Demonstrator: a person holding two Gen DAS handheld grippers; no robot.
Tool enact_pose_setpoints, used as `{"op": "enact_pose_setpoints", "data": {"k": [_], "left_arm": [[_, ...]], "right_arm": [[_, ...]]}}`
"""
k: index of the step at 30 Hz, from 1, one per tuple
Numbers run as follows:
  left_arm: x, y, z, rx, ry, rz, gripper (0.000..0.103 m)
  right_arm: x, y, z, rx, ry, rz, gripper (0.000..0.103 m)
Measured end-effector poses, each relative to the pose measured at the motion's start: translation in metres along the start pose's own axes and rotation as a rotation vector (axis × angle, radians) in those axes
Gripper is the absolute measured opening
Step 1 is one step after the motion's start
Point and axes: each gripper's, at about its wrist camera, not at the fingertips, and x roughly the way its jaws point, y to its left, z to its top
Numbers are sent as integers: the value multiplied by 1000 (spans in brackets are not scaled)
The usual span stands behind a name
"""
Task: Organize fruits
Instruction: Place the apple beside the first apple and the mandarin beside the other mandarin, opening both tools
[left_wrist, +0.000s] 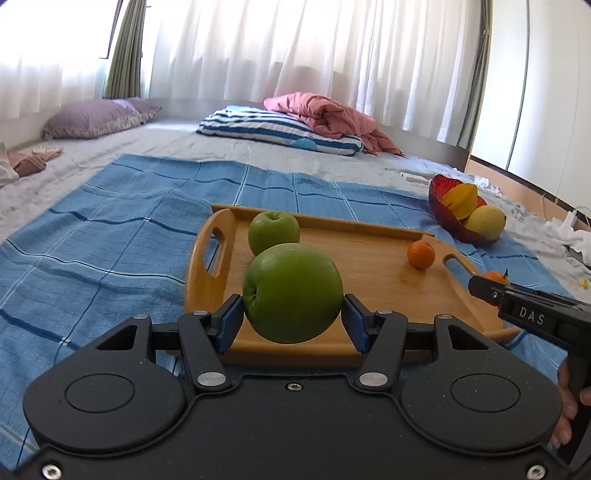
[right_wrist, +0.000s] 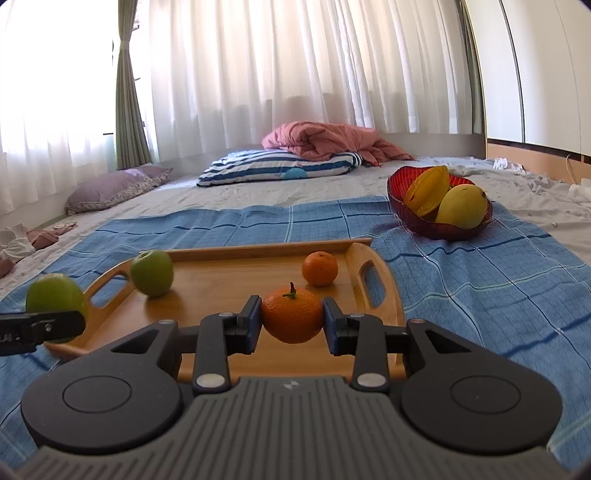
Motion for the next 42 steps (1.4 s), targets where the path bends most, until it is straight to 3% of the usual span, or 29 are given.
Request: {"op": "enact_pose_setpoints", "data": {"k": [14, 23, 34, 42], "left_arm": [[62, 4, 22, -26, 87, 12, 56], [85, 5, 27, -33, 103, 15, 56], [99, 6, 25, -31, 130, 37, 56], [107, 7, 24, -39, 149, 42, 56]], "right_arm": [[82, -27, 36, 80, 205, 19, 39], [119, -28, 40, 92, 312, 15, 39], [139, -28, 43, 114, 387, -19, 39], [140, -26, 43, 106, 389, -23, 39]]}}
